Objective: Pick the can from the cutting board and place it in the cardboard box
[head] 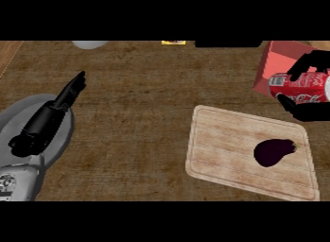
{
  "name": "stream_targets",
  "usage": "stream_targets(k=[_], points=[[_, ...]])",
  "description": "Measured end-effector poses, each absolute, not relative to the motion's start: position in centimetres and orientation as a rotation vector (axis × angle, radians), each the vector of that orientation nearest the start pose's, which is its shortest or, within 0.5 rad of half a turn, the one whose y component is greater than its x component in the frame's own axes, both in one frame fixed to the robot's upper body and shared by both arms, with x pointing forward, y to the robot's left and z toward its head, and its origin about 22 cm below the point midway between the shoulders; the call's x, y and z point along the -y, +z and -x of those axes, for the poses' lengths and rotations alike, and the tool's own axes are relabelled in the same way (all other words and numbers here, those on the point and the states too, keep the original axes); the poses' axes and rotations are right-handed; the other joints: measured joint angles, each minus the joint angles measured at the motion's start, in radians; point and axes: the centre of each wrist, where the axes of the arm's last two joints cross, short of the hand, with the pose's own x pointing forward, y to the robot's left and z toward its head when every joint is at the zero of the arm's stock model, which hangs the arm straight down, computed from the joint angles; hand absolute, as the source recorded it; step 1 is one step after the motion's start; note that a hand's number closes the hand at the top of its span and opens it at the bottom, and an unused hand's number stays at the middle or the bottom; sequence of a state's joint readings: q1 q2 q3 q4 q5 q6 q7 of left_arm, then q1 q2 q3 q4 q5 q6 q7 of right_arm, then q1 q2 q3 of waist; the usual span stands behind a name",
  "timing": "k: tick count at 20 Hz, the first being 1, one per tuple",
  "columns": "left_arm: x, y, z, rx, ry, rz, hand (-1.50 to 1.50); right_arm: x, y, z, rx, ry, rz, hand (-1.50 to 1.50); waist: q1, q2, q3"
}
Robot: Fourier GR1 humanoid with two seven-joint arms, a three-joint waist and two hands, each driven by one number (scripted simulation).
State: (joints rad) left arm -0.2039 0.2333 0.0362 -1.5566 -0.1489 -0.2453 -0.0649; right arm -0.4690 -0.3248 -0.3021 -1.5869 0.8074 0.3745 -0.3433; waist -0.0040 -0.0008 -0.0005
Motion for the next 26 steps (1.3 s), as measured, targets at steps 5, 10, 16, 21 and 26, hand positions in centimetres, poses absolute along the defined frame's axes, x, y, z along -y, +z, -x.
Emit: stream_targets(k=[5, 10, 16, 21, 26], points=[[-26.7, 6.6, -29.6, 1.747, -0.537, -0.087, 0.0, 35.1, 19.9, -34.6, 1.846, 0.872, 0.861, 1.5, 0.011, 0.004, 0.0], [-26.6, 6.3, -29.6, 1.757, -0.542, -0.084, 0.0, 38.1, 21.1, -37.5, 1.769, 0.841, 0.949, 1.5, 0.025, 0.008, 0.001], [-26.2, 6.7, -29.8, 1.766, -0.554, -0.068, 0.0, 42.3, 19.9, -38.4, 1.546, 0.991, 0.971, 1.5, 0.042, 0.017, 0.002], [-25.7, 6.4, -30.1, 1.77, -0.562, -0.066, 0.0, 45.0, 19.5, -38.6, 1.377, 1.092, 0.901, 1.5, 0.052, 0.021, 0.002], [-25.3, 6.8, -30.5, 1.779, -0.571, -0.055, 0.0, 47.0, 18.7, -38.2, 1.212, 1.188, 0.853, -1.5, 0.066, 0.027, 0.003]])
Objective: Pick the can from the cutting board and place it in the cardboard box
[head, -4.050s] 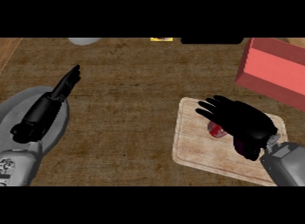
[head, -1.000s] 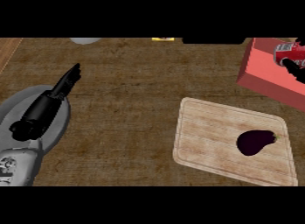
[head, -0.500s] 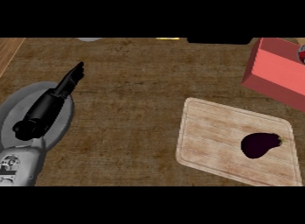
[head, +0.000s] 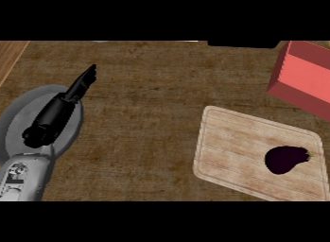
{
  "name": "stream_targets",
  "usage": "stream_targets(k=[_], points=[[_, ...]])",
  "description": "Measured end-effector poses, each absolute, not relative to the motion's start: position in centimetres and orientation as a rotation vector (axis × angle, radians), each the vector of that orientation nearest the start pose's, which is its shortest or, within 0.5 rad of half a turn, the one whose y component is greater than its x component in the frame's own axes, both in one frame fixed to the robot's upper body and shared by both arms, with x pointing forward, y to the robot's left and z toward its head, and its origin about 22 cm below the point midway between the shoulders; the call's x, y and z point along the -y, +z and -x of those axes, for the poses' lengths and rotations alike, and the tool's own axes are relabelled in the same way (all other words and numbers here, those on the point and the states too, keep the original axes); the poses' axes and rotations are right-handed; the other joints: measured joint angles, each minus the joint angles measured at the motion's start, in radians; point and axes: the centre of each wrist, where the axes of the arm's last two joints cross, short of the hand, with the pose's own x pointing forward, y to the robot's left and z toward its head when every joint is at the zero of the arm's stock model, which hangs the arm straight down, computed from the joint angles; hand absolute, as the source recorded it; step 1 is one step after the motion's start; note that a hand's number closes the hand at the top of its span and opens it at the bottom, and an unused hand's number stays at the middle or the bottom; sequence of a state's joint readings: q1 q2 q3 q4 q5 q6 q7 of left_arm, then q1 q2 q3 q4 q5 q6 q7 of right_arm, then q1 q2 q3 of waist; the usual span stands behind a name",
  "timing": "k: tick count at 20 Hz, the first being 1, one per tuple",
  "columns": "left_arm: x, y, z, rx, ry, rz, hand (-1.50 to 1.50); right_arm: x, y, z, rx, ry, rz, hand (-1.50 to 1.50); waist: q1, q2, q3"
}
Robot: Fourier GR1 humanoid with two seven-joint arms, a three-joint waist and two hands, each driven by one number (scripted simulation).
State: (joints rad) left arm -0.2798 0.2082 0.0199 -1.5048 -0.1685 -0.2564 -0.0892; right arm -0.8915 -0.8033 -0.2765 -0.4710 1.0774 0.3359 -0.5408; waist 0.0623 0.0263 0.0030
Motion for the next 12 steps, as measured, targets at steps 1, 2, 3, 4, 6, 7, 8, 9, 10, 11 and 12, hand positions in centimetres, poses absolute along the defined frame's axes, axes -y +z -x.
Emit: stream_targets(k=[1, 2, 3, 4, 6, 7, 8, 9, 10, 11, 12], points=[[-25.2, 6.9, -30.6, 1.781, -0.572, -0.052, 0.0, 47.3, 18.7, -38.1, 1.187, 1.204, 0.835, -1.5, 0.003, 0.0, 0.0], [-25.1, 7.1, -30.5, 1.783, -0.572, -0.046, 0.0, 47.8, 18.5, -37.9, 1.171, 1.218, 0.811, -1.5, 0.006, 0.001, 0.0], [-25.0, 7.3, -30.6, 1.785, -0.574, -0.045, 0.0, 48.0, 18.7, -37.8, 1.161, 1.236, 0.785, -1.5, 0.009, 0.002, 0.001], [-25.1, 7.3, -30.7, 1.785, -0.574, -0.048, 0.0, 48.3, 18.5, -37.7, 1.164, 1.252, 0.757, -1.5, 0.008, 0.002, 0.001], [-24.8, 7.5, -30.6, 1.786, -0.576, -0.051, 0.0, 48.7, 18.5, -37.6, 1.185, 1.272, 0.708, -1.5, 0.01, 0.002, 0.002], [-24.7, 7.7, -30.7, 1.787, -0.576, -0.049, 0.0, 48.7, 18.4, -37.6, 1.208, 1.274, 0.689, -1.5, 0.008, 0.002, 0.002], [-24.7, 7.8, -30.8, 1.785, -0.572, -0.051, 0.0, 48.8, 18.4, -37.5, 1.246, 1.264, 0.673, -1.5, 0.004, 0.001, 0.002], [-24.7, 7.7, -30.7, 1.784, -0.575, -0.052, 0.0, 49.0, 18.5, -37.5, 1.295, 1.236, 0.66, -1.5, 0.004, 0.0, 0.003], [-24.6, 7.8, -30.7, 1.785, -0.575, -0.049, 0.0, 48.9, 18.5, -37.6, 1.352, 1.192, 0.641, -1.5, 0.003, -0.001, 0.003], [-24.6, 7.5, -30.6, 1.781, -0.573, -0.05, 0.0, 48.8, 18.4, -37.8, 1.418, 1.129, 0.614, -1.5, 0.002, -0.002, 0.003], [-24.8, 7.5, -30.6, 1.779, -0.569, -0.053, 0.0, 48.7, 18.2, -37.9, 1.485, 1.052, 0.578, -1.5, -0.001, -0.002, 0.004]])
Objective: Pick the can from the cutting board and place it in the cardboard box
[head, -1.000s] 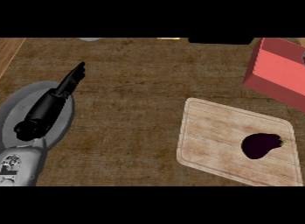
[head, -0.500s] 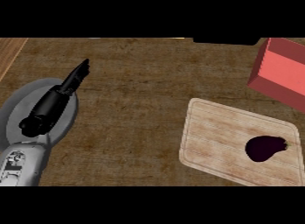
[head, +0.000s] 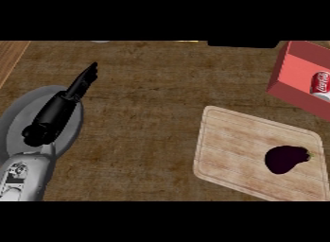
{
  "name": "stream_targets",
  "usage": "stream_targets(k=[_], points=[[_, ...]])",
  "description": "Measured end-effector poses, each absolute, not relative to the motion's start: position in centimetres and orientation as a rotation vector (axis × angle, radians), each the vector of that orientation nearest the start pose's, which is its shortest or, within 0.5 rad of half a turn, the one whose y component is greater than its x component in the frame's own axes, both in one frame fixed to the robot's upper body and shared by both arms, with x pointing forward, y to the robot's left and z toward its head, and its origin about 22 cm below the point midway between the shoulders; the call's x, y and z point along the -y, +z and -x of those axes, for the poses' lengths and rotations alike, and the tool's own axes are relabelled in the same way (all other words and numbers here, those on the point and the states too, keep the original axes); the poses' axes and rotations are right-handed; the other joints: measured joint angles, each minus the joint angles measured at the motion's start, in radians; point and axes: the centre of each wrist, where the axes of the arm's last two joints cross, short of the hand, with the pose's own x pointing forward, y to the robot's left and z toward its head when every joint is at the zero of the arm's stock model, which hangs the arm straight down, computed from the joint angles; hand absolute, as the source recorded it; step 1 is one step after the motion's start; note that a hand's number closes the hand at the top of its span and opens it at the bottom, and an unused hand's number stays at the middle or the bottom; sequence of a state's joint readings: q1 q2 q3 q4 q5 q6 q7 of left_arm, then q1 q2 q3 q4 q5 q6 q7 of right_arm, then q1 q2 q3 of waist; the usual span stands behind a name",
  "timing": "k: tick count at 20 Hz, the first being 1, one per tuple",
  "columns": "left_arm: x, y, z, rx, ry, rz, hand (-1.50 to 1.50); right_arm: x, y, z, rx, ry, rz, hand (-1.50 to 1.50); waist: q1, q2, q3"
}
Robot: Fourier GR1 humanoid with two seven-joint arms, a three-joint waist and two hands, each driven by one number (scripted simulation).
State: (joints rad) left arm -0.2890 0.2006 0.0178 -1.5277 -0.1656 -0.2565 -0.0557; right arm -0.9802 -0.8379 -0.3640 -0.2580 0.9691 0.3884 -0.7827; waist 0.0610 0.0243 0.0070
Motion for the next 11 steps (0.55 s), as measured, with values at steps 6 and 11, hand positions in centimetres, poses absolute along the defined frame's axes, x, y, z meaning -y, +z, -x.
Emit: stream_targets(k=[6, 11], points=[[-25.1, 7.3, -30.4, 1.776, -0.564, -0.051, 0.0, 49.1, 17.5, -37.8, 1.684, 0.54, 0.341, -1.5, -0.005, 0.001, 0.001], [-24.8, 7.4, -30.4, 1.793, -0.57, -0.052, 0.0, 50.9, 18.2, -36.4, 1.704, 0.27, 0.241, -1.5, 0.004, 0.011, 0.001]])
